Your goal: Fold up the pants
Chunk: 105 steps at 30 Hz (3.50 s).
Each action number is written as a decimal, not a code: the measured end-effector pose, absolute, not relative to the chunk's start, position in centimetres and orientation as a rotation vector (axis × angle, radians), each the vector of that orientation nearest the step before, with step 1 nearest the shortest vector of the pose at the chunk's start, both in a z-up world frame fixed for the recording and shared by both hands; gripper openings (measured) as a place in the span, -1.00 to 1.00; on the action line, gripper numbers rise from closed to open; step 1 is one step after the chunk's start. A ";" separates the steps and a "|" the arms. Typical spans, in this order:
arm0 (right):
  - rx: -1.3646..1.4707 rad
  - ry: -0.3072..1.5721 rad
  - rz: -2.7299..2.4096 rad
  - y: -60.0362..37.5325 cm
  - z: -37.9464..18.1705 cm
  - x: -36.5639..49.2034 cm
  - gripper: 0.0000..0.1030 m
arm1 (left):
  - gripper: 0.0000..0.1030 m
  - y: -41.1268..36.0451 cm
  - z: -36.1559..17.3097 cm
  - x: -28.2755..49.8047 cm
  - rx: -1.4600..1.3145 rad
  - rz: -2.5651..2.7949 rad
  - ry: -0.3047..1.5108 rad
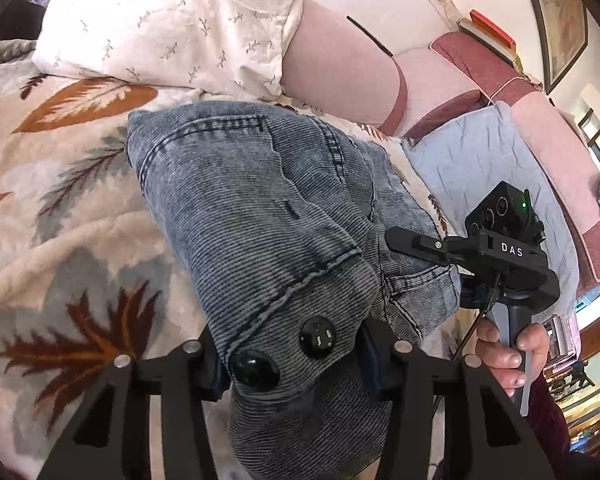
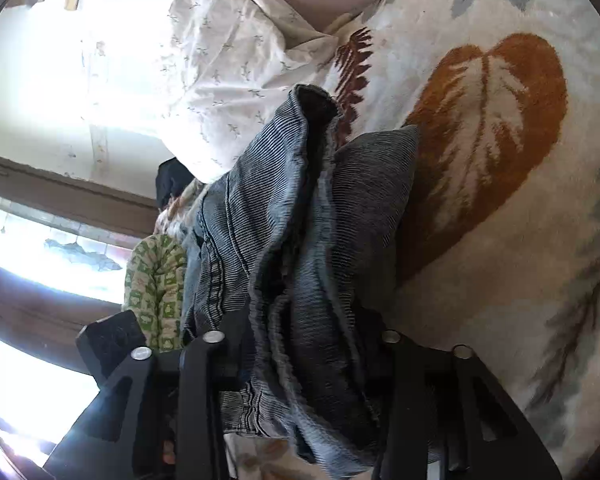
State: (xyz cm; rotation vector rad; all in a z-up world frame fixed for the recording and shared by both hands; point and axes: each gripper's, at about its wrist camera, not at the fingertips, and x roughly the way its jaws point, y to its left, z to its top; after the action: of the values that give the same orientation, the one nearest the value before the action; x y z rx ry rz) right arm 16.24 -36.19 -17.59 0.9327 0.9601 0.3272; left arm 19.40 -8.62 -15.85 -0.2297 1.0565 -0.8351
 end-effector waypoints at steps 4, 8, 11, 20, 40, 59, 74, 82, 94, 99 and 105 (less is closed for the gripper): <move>0.943 0.961 0.355 -34.8 -16.6 14.8 -0.39 | 0.02 -6.8 -14.3 18.3 -0.236 -0.821 1.028; 0.923 0.956 0.388 -32.2 -14.9 12.9 -0.39 | 0.02 -3.9 -12.7 16.8 -0.261 -0.809 1.004; 0.918 0.950 0.410 -30.6 -13.9 11.0 -0.40 | 0.02 -2.0 -12.0 14.8 -0.250 -0.808 1.000; 0.875 1.051 0.355 -27.7 -16.6 3.2 -0.37 | 0.11 -1.2 -15.9 7.6 -0.135 -0.787 1.071; 0.794 1.105 0.410 -26.3 -19.8 3.1 0.07 | 0.50 -0.1 -18.2 9.3 -0.207 -0.845 1.071; 0.745 0.869 0.365 -29.6 -11.9 4.4 -0.38 | -0.05 -6.1 -10.0 11.9 -0.130 -0.898 0.867; 0.803 0.847 0.131 -37.8 -15.9 13.0 -0.41 | -0.05 -15.8 -15.2 19.8 -0.108 -0.817 0.969; 0.842 0.871 0.101 -39.5 -19.6 14.6 -0.35 | 0.24 -16.7 -17.7 20.1 -0.072 -0.774 0.998; 0.640 0.846 -0.029 -37.9 -15.5 13.2 0.27 | 0.65 -15.0 -11.9 15.6 0.117 -0.571 0.822; 0.471 0.688 -0.038 -35.0 -10.3 9.9 0.31 | 0.99 -11.8 -6.3 10.5 0.174 -0.443 0.627; 0.404 0.484 0.034 -30.6 -5.6 3.8 0.45 | 0.99 -9.3 -3.1 6.2 0.232 -0.336 0.572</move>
State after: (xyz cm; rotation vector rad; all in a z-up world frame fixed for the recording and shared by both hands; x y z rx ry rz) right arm 3.83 -30.57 -5.59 0.4042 0.4839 0.0344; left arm 6.24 -9.34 -3.12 0.2324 0.5722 -0.3360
